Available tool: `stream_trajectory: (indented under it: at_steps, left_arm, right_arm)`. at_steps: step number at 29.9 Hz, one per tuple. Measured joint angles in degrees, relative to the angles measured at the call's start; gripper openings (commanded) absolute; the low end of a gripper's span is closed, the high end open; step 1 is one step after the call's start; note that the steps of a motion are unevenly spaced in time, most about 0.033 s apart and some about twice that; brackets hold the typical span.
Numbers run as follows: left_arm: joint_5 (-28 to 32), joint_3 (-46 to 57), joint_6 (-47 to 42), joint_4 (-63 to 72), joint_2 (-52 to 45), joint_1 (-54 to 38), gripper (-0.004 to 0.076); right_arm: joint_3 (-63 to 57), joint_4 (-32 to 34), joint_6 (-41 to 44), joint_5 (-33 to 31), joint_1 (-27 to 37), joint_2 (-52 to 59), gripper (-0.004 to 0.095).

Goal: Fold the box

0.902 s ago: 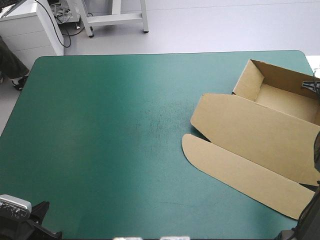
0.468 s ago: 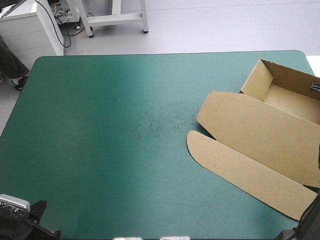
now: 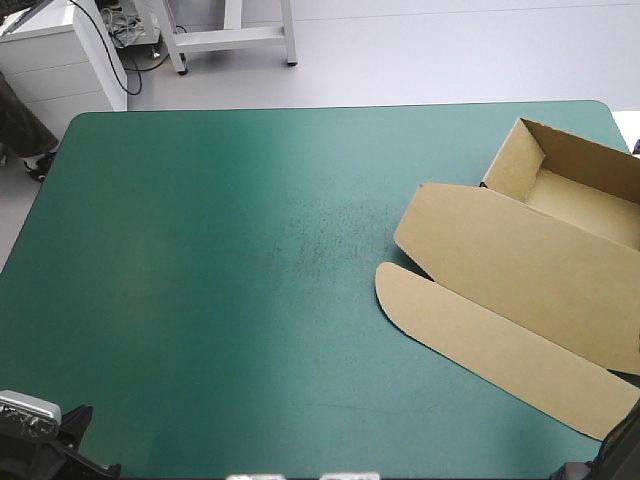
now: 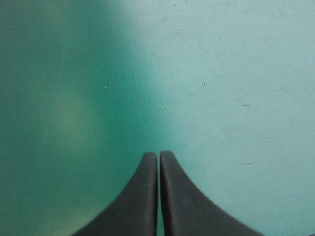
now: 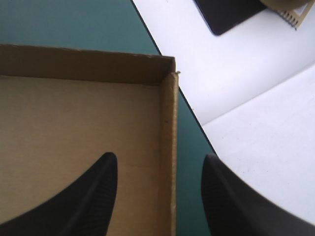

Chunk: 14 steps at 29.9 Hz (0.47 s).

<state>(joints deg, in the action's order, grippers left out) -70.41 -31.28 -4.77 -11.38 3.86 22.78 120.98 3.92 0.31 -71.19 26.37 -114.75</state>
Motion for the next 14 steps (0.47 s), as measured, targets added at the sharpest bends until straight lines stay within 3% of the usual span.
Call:
stream_trajectory:
  at_steps: [5, 8, 11, 14]
  left_arm:
    - [0.1, 0.0, 0.0, 0.1, 0.0, 0.0, -0.0008]
    - [0.6, 0.0, 0.0, 0.5, 0.0, 0.0, -0.0008]
    - [0.9, 0.0, 0.0, 0.7, 0.0, 0.0, -0.0008]
    - [1.0, 0.0, 0.0, 0.9, 0.0, 0.0, -0.0008]
  right_arm:
    - [0.1, -12.1, -0.3, -0.2, 0.0, 10.2, 0.0446]
    - [0.4, -21.2, -3.9, -0.2, -1.1, 16.6, 0.0326]
    - [0.4, -22.9, -8.1, -0.2, -6.1, 22.3, 0.0214]
    - [0.4, -19.6, -9.6, -0.2, -13.6, 27.9, 0.0170]
